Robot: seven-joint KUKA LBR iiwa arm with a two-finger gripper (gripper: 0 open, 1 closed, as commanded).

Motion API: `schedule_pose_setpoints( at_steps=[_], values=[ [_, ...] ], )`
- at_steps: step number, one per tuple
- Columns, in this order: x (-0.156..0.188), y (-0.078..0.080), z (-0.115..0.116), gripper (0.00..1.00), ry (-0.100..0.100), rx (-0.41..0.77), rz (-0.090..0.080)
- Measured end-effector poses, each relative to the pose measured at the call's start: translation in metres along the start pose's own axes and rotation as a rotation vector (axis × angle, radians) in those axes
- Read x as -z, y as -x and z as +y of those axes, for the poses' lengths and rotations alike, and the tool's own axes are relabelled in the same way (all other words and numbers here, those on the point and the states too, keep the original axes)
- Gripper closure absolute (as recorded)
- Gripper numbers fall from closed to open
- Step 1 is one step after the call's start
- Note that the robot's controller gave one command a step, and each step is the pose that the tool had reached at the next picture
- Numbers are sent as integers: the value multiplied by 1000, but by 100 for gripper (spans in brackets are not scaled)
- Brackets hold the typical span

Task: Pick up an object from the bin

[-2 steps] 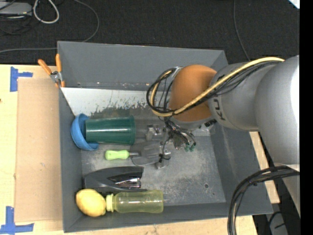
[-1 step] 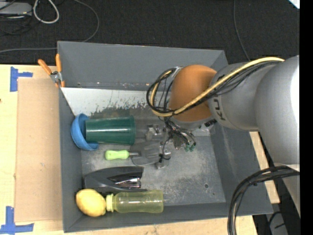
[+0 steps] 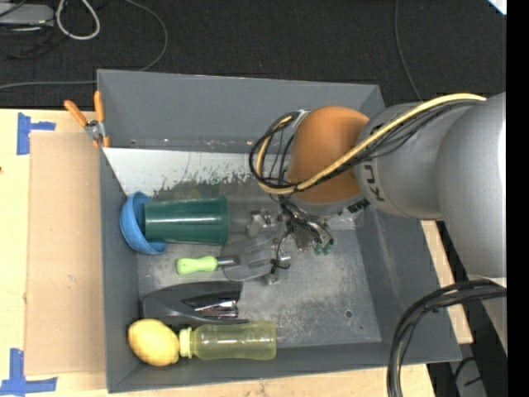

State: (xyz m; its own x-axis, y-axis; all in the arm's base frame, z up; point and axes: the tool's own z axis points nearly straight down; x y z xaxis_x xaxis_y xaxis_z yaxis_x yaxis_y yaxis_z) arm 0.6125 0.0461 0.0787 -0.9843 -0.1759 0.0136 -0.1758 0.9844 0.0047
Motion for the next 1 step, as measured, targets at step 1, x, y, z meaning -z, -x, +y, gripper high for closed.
schedule_pose_setpoints(
  at_steps=[1],
  values=[
    [36, -2, 1, 100, 1, 0, 6]
  ],
)
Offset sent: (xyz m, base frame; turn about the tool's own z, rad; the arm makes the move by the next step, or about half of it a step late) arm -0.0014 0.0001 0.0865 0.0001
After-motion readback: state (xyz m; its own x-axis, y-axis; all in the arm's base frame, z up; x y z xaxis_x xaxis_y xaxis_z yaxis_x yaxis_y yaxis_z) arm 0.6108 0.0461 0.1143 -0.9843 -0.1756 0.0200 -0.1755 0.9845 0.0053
